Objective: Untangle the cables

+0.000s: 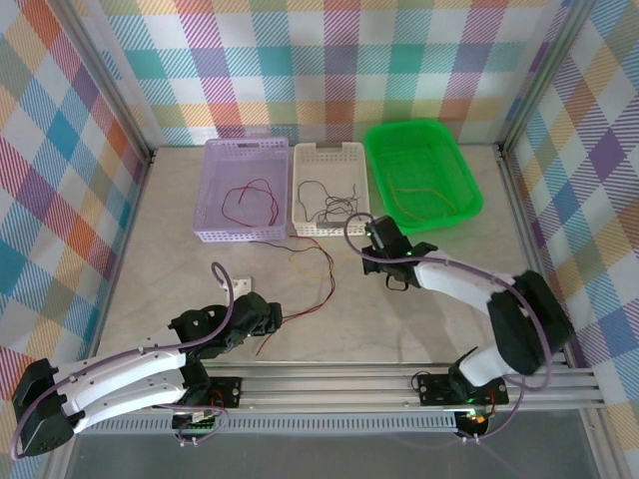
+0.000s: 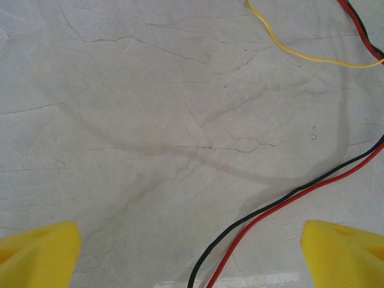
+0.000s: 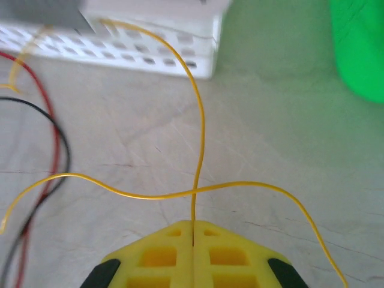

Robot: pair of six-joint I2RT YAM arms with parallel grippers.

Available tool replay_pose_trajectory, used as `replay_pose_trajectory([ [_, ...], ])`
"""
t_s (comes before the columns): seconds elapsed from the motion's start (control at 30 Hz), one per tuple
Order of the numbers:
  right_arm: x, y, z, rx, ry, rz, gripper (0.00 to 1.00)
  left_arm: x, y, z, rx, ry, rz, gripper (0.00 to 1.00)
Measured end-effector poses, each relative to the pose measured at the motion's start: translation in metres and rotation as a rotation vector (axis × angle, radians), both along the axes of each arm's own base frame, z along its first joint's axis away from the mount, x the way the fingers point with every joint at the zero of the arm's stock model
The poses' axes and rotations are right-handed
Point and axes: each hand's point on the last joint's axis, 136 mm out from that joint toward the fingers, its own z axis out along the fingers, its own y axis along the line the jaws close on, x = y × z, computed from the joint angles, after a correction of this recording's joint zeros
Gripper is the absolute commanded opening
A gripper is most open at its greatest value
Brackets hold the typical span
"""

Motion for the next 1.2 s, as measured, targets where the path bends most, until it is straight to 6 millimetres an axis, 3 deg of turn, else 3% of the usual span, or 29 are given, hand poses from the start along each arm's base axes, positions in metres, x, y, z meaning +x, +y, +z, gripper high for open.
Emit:
replay_pose_trajectory([
  [0.1,-0.006,-0.002,0.034,0.055,-0.057,0.009,0.00,0.000,0.001,-0.001,0.004,0.003,0.000,0.94],
  [0.4,-0.033,-0.009,0.107,0.162,-0.130,0.052,0.00,0.000,0.001,-0.001,0.003,0.003,0.000,0.94],
  [0.7,-0.060,-0.009,0.219,0.334,-0.275,0.128,0.00,0.000,-0.002,0.001,-0.010,-0.001,-0.002,0.94],
  [1.2,-0.107,-0.021,0.350,0.492,-0.410,0.229,0.00,0.003,-0.016,-0.005,-0.033,0.021,-0.019,0.94],
])
